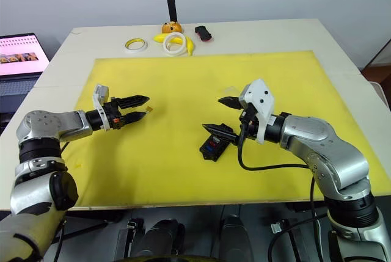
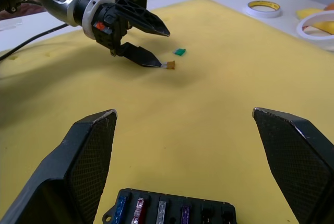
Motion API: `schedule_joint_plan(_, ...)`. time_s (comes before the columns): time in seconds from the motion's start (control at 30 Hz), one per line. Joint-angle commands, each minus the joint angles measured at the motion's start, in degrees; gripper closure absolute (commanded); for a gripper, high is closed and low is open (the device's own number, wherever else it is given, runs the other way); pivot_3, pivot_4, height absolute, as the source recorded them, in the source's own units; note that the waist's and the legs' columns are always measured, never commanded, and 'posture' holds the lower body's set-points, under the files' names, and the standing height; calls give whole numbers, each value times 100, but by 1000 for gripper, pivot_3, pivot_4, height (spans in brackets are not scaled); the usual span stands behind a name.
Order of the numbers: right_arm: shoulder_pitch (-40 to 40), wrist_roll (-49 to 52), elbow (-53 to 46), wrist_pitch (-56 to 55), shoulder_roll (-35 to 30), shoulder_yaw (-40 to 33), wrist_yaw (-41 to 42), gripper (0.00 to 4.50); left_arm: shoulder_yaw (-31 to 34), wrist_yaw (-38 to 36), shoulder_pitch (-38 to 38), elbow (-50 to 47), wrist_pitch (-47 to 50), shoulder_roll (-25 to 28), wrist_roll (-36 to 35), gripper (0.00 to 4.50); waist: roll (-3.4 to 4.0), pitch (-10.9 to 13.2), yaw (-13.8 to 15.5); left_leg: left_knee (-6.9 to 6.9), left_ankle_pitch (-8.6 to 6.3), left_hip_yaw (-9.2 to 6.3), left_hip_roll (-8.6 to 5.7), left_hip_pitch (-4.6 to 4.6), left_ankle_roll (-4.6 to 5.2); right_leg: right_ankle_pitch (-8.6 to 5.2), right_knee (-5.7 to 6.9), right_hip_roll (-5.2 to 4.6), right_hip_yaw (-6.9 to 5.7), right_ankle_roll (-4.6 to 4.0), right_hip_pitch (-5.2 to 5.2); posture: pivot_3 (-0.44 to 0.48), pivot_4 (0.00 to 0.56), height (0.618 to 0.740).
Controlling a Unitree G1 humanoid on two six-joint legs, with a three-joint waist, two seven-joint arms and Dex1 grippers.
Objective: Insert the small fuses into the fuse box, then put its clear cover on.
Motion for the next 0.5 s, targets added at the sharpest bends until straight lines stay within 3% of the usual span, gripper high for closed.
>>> schedule_joint_plan(0.03, -18, 6, -113, -66, -12, -114, -16, 86, 69, 58, 9, 265, -227, -31, 103, 0, 0, 0, 1, 0, 0, 0, 0, 1, 0, 0, 0, 0, 0, 0, 0, 0, 150, 740)
schedule_joint_plan(0.5, -138, -3, -119, -35, 63, -56, -82, 86, 335, 173, 26, 439, -767, -599, 9, 0, 1, -2, 115, 6, 1, -1, -3, 10, -1, 0, 2, -2, 0, 0, 15, 0, 150, 740)
